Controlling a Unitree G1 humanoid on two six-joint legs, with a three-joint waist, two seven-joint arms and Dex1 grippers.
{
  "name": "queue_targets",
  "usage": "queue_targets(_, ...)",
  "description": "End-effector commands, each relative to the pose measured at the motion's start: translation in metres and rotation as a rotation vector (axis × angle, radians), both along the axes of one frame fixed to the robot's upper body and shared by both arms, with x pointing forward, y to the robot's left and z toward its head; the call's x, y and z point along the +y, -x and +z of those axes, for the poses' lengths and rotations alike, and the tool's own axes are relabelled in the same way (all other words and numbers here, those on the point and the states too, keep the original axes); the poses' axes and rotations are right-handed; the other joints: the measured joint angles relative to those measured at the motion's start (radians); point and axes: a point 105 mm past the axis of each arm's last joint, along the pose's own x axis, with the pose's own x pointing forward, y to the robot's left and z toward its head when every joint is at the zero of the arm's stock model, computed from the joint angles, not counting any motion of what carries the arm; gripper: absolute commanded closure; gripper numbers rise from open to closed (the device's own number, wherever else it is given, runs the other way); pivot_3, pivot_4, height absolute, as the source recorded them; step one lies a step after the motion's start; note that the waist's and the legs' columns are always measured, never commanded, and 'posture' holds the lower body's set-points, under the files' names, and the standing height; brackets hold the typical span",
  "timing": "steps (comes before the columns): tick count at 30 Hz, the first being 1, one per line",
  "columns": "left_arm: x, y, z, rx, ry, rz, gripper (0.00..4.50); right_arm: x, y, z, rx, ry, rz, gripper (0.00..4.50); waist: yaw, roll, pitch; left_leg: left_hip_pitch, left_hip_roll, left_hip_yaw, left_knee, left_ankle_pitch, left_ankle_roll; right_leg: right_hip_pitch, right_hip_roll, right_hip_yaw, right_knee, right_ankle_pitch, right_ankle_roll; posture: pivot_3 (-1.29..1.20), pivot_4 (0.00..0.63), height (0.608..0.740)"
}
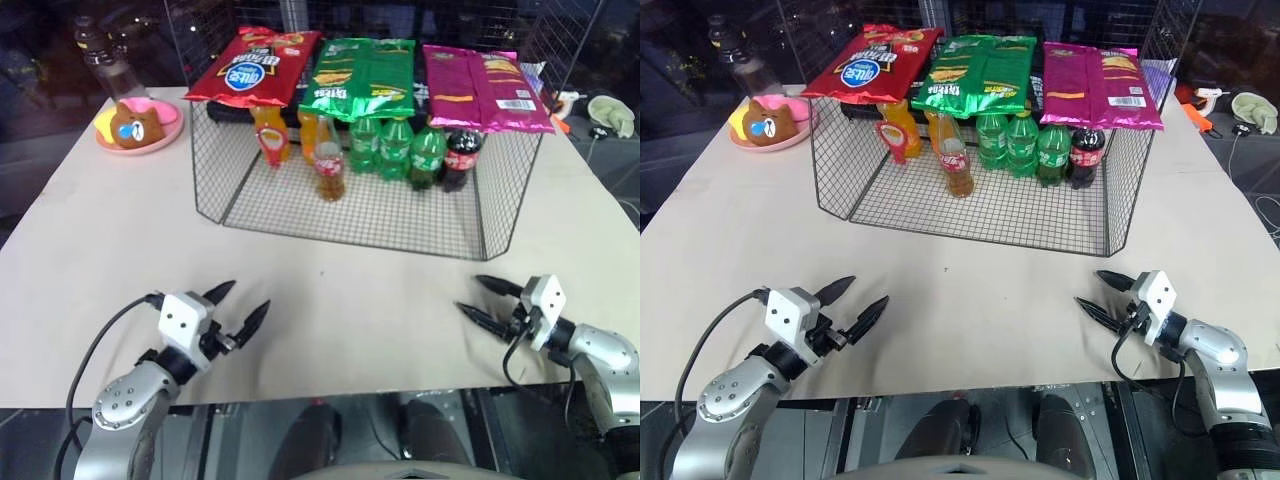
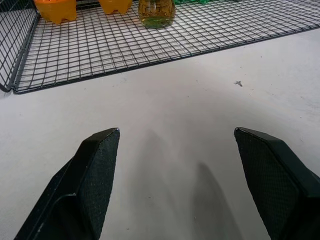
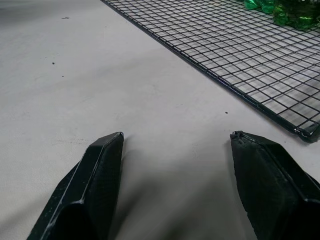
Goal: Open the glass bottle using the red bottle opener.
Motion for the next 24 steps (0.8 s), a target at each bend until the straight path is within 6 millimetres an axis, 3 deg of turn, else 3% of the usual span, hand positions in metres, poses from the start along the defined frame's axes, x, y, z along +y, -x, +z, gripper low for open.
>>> queue_targets(1,0.000,-0.001,0.008,-0.031,-0.013,-0.010,0.71,-0.009,-0.001,0.011,-0.034,-0.002,-0.017,1.07,0.000,0.000,0.000,0.000,0.000,0.000,0.000,0.000,0.000,0.000,0.000,0.000,0.000,0.000,0.000,0.00,0.150,0.740)
queue_targets(24,-0.004,-0.019,0.007,-0.055,-0.008,-0.043,0.71,-0.005,0.001,0.017,-0.055,-0.014,-0.035,1.07,0.000,0.000,0.000,0.000,0.000,0.000,0.000,0.000,-0.001,0.000,0.000,0.000,0.000,0.000,0.000,0.00,0.150,0.740)
